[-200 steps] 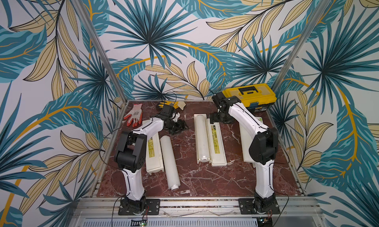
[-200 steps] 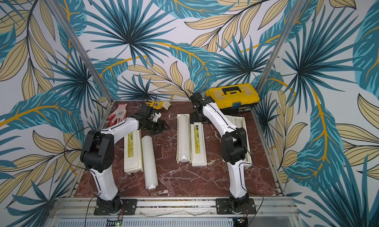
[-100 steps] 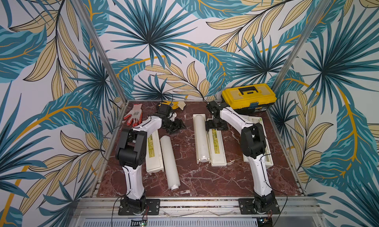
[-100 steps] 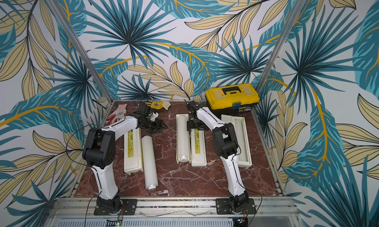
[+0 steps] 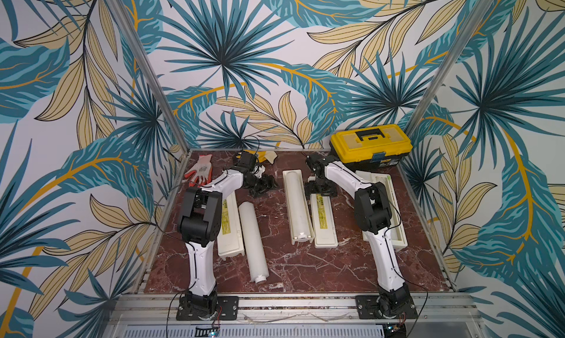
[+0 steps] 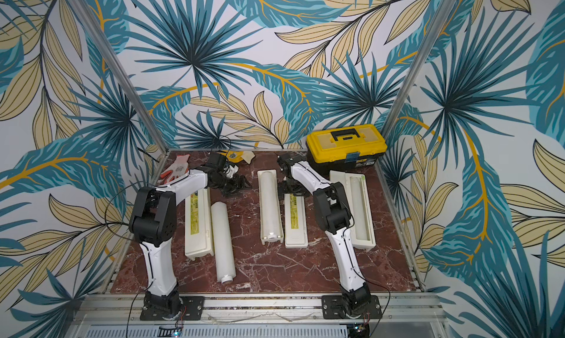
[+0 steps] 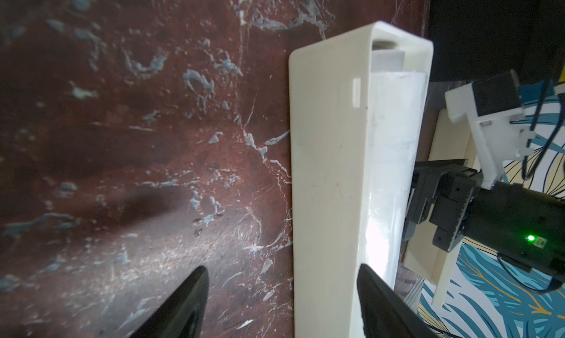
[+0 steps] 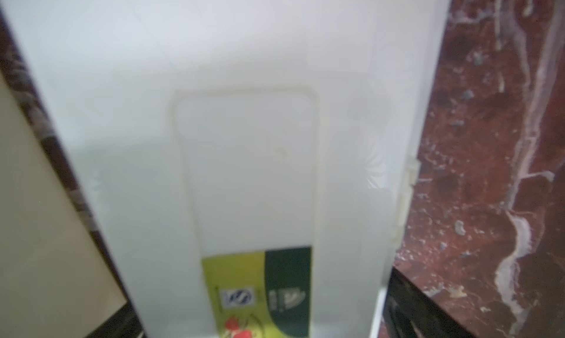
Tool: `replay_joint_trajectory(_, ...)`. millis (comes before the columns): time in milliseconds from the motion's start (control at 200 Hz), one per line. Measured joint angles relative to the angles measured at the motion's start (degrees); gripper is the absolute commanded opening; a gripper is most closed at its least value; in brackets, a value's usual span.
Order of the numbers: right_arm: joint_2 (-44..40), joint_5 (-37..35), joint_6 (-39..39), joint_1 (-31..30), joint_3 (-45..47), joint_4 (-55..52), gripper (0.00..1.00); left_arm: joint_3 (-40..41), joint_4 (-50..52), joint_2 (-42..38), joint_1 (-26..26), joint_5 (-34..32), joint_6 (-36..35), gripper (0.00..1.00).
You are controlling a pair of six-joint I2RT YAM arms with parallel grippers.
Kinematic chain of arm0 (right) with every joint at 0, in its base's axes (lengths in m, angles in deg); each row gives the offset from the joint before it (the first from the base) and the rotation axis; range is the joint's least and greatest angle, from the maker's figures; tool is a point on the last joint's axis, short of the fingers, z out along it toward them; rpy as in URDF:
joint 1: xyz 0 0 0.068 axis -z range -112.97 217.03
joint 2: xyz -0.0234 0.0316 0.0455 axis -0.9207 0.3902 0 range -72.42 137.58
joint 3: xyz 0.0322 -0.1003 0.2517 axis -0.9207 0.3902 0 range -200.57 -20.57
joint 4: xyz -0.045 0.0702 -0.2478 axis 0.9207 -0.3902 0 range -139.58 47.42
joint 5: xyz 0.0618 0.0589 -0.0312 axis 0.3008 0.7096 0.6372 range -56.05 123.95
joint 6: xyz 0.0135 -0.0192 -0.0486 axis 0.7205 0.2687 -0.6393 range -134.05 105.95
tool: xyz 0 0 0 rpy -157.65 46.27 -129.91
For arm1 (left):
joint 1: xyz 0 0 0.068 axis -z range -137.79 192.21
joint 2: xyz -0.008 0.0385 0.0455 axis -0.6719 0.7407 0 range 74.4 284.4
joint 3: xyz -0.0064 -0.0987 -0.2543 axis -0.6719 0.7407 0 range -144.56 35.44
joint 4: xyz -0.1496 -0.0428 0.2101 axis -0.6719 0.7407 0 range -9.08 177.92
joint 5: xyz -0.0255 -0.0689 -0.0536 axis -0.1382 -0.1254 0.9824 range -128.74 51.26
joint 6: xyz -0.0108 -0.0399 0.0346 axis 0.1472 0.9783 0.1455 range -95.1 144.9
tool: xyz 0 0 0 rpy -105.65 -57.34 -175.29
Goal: Put plastic wrap rolls into dispensers
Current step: Pick up the lid from the center of the board, then adjust the plastic wrap cutting box at the center of the board.
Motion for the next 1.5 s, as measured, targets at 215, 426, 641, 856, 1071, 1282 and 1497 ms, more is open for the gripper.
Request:
replay_joint_trajectory(215, -0.92, -0.79, -0.39, -0.09, 0.92, 0.15, 0.77, -8.83, 0.70, 4.39, -0.07, -2.36, 0.35, 0.86)
replay_joint_trajectory(426, -7.54, -0.46, -1.53, -0.17, 2.62, -1.40, 0.72, -23.04, 2.19, 12.41, -0.50, -7.15, 1.42, 0.87)
replay_joint_trajectory(641, -13.53, 1.31, -2.08, -1.81, -0.74, -4.63, 0.71, -34.95, 4.70, 21.59, -0.07, -12.28, 2.21, 0.87)
replay_joint_trajectory(856, -13.77, 3.54, -1.70, -4.28, -3.41, -6.25, 0.71, -39.04, 7.08, 26.67, 1.77, -15.63, 1.25, 0.87)
replay_joint_trajectory(1071, -13.77, 6.69, -0.15, -4.52, -5.64, -7.41, 0.71, -39.67, 7.37, 26.86, 4.44, -15.91, 0.00, 0.85)
replay_joint_trajectory(1282, -13.77, 7.41, 0.90, -5.05, -5.84, -7.98, 0.71, -33.75, 5.68, 24.35, 4.74, -13.20, -0.35, 0.79)
replay_joint_trajectory(1497, -13.77, 7.21, 2.25, -5.49, -5.84, -9.14, 0.73, -23.21, 6.05, 17.42, 4.96, -13.55, 0.55, 0.88)
